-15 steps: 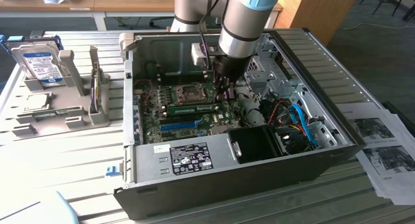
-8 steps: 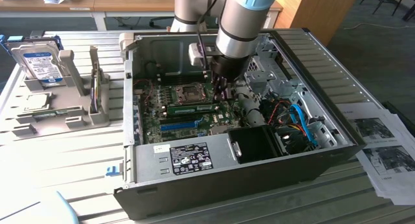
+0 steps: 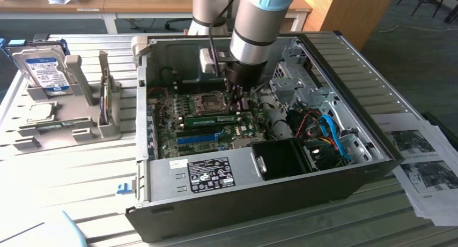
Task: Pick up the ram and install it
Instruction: 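Press down the ram until it locks into place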
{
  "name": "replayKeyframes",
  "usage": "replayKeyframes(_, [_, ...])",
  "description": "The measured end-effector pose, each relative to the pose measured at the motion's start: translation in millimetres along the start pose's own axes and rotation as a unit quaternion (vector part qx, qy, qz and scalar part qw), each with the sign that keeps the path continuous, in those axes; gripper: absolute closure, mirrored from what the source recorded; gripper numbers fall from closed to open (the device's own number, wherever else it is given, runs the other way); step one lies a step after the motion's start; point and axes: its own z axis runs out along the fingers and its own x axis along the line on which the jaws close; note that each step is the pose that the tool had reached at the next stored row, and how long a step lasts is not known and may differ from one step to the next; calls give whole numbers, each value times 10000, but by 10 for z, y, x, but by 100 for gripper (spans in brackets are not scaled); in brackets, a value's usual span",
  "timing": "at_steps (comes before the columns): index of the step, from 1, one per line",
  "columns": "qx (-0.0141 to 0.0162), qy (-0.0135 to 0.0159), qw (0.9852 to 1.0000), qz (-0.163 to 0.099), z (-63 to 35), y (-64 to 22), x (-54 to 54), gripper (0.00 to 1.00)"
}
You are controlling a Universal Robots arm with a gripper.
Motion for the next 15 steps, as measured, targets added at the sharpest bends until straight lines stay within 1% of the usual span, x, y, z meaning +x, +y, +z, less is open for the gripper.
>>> replayKeyframes(9, [33,-1,10000,-2,9,187,4,91])
replayKeyframes(15, [56,-1,10000,-4,13,281,6,91])
